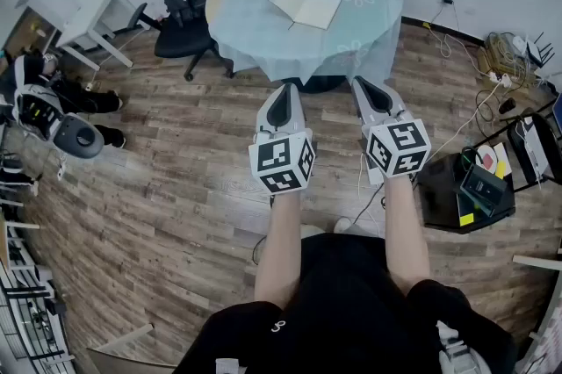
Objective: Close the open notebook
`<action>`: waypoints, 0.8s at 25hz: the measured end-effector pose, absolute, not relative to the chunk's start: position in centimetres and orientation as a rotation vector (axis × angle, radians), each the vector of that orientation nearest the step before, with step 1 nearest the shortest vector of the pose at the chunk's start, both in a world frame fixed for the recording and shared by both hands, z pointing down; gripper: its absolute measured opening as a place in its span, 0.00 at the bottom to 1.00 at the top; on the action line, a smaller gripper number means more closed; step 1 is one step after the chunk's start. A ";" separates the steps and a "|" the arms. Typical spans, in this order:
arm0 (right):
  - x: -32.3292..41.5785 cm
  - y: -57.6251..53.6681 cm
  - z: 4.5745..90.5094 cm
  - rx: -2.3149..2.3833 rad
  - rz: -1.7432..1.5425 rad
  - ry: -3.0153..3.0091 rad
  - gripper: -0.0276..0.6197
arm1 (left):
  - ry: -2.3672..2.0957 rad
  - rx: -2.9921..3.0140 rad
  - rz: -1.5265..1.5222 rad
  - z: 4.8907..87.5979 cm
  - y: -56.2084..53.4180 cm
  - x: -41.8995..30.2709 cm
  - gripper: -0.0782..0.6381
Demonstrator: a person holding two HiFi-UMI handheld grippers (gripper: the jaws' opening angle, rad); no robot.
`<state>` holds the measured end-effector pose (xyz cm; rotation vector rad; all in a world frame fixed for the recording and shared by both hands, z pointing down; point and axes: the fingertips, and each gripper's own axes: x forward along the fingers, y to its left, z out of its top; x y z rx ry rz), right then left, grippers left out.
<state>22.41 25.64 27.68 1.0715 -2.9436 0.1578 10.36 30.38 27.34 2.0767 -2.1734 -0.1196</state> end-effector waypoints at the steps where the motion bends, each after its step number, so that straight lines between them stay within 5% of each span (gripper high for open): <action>1: 22.6 25.6 27.6 1.064 0.147 -2.943 0.05 | -2.174 2.075 -0.119 27.3 30.3 10.6 0.10; 20: 23.1 21.3 30.2 1.000 0.225 -2.960 0.06 | -2.192 1.970 -0.176 29.8 28.2 10.1 0.10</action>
